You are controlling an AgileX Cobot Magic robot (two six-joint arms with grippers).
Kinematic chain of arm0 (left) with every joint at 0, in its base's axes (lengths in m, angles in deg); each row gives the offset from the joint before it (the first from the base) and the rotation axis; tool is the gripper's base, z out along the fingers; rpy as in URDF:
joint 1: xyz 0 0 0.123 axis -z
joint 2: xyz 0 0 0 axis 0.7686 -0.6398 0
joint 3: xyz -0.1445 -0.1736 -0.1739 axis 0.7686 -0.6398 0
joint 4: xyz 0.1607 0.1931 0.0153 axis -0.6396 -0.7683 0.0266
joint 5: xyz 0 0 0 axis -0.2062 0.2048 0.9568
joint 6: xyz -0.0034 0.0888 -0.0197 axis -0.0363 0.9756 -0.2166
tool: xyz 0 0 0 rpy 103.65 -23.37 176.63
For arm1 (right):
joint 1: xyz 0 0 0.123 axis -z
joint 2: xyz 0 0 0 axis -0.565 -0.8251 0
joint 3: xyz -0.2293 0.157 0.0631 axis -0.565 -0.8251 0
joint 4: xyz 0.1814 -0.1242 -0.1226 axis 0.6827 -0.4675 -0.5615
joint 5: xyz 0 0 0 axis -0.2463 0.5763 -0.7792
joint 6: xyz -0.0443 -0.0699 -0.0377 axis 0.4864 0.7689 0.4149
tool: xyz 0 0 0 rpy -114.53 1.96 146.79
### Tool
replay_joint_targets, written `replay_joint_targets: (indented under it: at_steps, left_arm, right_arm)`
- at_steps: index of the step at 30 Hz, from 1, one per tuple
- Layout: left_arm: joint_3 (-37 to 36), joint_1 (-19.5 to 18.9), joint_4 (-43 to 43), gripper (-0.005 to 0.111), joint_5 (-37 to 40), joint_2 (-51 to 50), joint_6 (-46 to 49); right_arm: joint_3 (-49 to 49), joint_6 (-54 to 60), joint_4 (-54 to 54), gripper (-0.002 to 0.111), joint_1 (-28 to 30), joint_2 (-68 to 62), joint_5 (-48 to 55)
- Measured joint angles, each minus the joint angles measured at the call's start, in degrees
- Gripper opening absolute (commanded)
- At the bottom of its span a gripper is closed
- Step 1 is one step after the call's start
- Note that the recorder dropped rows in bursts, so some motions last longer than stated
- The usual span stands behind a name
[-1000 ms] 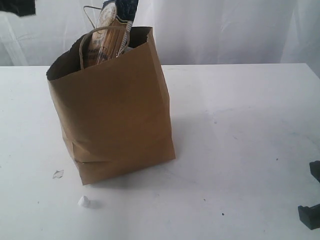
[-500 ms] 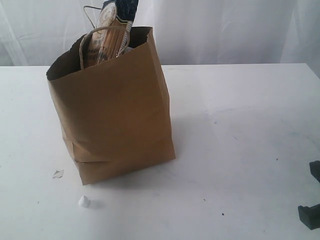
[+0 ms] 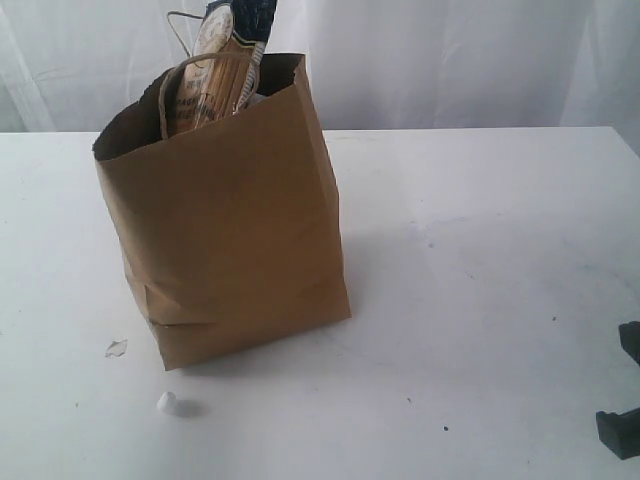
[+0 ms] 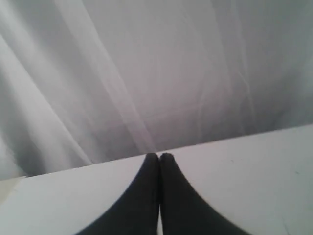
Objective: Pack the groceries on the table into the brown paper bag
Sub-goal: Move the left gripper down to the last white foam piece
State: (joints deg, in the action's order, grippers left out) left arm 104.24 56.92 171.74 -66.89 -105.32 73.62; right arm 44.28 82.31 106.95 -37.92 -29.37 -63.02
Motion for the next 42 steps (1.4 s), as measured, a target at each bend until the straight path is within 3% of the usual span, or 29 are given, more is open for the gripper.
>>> replay_joint_targets:
  at_steps: [4, 7, 11, 14, 16, 17, 20, 24, 26, 28, 31, 36, 42]
  left_arm:
    - [-9.18, 0.00, 0.09, 0.000, 13.06, 1.27, 3.00]
    - [-14.09, 0.00, 0.14, 0.000, 18.89, 1.16, -6.35]
    - [-19.23, -0.56, 0.14, 0.000, 14.42, -1.30, -38.64]
    - [-20.51, -6.14, -3.00, 0.000, 13.29, -2.84, -57.54]
    - [-20.51, -12.49, -24.52, 0.000, 9.71, -2.38, -84.70]
    - [-20.51, -14.59, -39.82, 0.000, 6.46, -1.94, -96.82]
    - [-20.16, -20.35, -95.33, 0.000, -9.82, -1.34, -140.98]
    - [-20.73, -21.16, -157.45, 0.000, -13.32, 0.33, -172.84]
    - [-21.71, -21.16, -175.33, 0.000, -13.19, 1.39, -180.41]
    - [-22.45, -21.05, -187.75, 0.000, -13.62, 2.90, -187.05]
    - [-23.23, -20.09, -194.91, 0.000, -13.63, 5.56, -191.61]
    - [-24.67, -17.74, -197.23, 0.000, -13.86, 6.94, -196.37]
    - [-29.26, -9.07, -197.93, 0.000, -10.50, 6.94, -201.96]
  right_arm:
    - [0.00, 0.00, 0.00, 0.000, 0.00, 0.00, 0.00]
    - [0.00, 0.00, 0.00, 0.000, 0.00, -0.11, 0.00]
    - [0.00, -0.54, 0.00, 0.000, 0.00, -0.69, 0.00]
    - [0.00, -0.98, 0.00, 0.000, 0.00, -0.69, 0.00]
    - [0.00, -1.10, 0.00, 0.000, 0.00, -0.69, 0.00]
    - [0.00, -1.10, 0.00, 0.000, 0.00, -0.69, 0.00]
    - [0.00, -1.10, 0.00, 0.000, 0.00, -0.69, 0.00]
    - [0.00, -1.10, 0.00, 0.000, 0.00, -0.69, 0.00]
    - [0.00, -1.10, 0.00, 0.000, 0.00, -0.69, 0.00]
    - [0.00, -1.10, 0.00, 0.000, 0.00, -0.69, 0.00]
    - [0.00, -1.10, 0.00, 0.000, 0.00, -1.34, -0.13]
    - [0.00, -1.10, 0.00, 0.000, 0.00, -3.25, -0.13]
    - [0.00, -1.10, 0.00, 0.000, 0.00, -3.92, -0.13]
